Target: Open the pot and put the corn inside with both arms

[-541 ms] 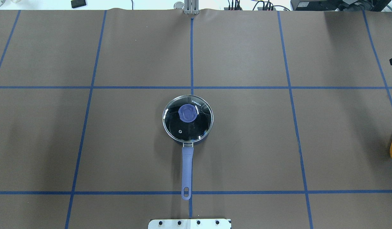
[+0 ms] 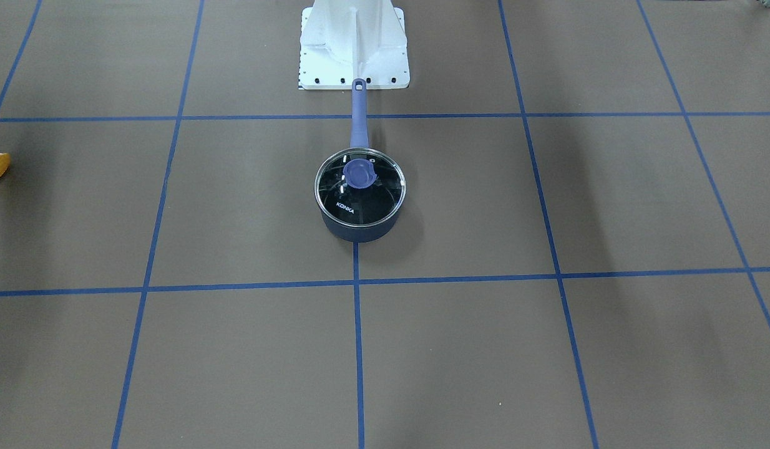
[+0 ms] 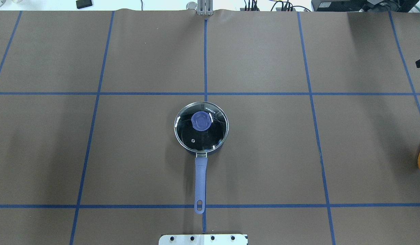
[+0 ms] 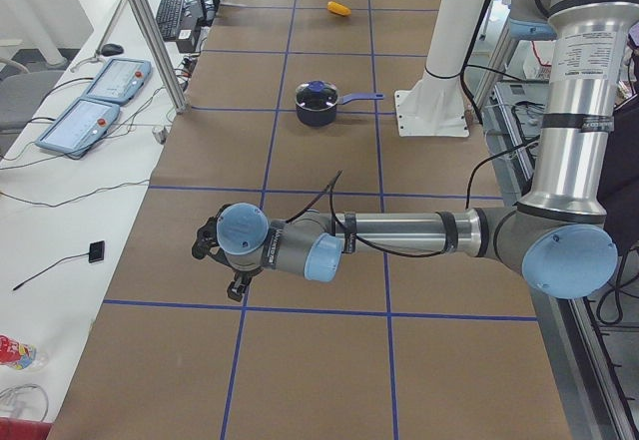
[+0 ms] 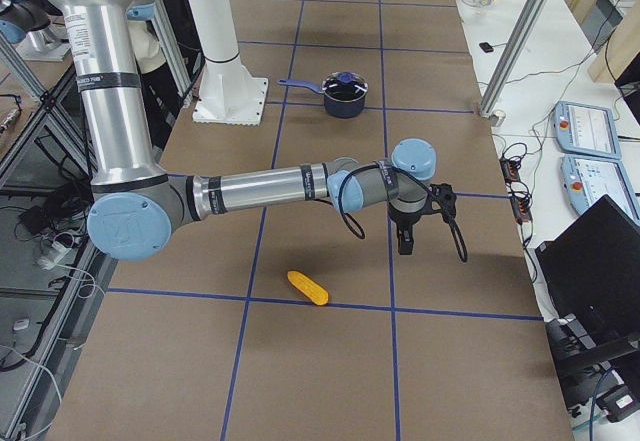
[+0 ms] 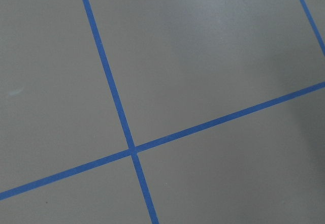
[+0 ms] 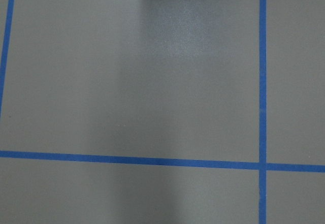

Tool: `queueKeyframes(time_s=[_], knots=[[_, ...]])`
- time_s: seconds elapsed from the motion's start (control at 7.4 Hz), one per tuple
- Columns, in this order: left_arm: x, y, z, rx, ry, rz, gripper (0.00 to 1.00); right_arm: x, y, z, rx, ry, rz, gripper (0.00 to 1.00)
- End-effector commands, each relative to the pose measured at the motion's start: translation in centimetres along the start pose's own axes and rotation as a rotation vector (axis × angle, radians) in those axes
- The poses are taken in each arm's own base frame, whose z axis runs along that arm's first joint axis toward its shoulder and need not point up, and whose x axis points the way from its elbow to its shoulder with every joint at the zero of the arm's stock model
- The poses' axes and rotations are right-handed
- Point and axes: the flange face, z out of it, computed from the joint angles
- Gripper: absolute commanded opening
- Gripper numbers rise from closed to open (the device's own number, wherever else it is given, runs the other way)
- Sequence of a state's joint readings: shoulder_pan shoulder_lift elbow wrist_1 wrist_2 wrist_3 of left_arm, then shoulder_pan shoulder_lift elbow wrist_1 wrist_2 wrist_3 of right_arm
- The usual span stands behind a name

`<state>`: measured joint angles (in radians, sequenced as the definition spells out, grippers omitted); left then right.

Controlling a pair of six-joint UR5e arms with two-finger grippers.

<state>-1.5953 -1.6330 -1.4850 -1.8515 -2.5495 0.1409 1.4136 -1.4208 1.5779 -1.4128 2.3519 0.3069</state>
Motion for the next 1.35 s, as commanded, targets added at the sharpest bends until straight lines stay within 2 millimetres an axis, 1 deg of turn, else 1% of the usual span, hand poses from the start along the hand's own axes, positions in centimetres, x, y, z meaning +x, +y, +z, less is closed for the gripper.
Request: queueKeyframes(time_s=[0.0, 0.14, 0.27, 0.41, 0.54, 0.68, 0.81, 0.95, 1.08, 1.22], knots=[[1.8, -1.9, -1.3, 0.026, -0.001, -0.025, 0.98, 1.5, 0.9, 1.8, -0.034, 0.024, 0.027, 1.00], [3.6, -3.4, -2.6, 0.055, -0.001, -0.075, 0.97, 3.4, 3.0, 3.2, -0.063, 0.033, 0.053, 1.00], [5.9, -5.1, -3.8, 0.081, 0.002, -0.114, 0.97, 4.1, 4.2, 3.5, -0.073, 0.033, 0.071, 1.00], [9.1, -6.7, -4.0, 0.090, 0.016, -0.143, 0.97, 5.4, 6.8, 4.4, -0.093, 0.040, 0.111, 1.00], [13.7, -8.1, -3.1, 0.080, 0.037, -0.170, 0.97, 5.4, 8.7, 5.2, -0.084, 0.043, 0.141, 1.00], [17.6, -10.5, -2.6, 0.078, 0.060, -0.207, 0.97, 5.3, 9.7, 5.9, -0.069, 0.038, 0.182, 1.00], [20.9, -12.3, -1.9, 0.071, 0.081, -0.233, 0.97, 6.8, 12.3, 7.2, -0.078, 0.051, 0.194, 1.00], [24.8, -13.9, -1.1, 0.078, 0.075, -0.259, 0.97, 6.7, 13.0, 7.8, -0.084, 0.057, 0.230, 1.00], [28.8, -14.7, 0.4, 0.069, 0.079, -0.279, 0.98, 7.1, 13.9, 8.3, -0.090, 0.058, 0.244, 1.00], [32.4, -15.8, 1.5, 0.071, 0.083, -0.310, 0.98, 7.3, 14.5, 8.4, -0.096, 0.059, 0.261, 1.00]])
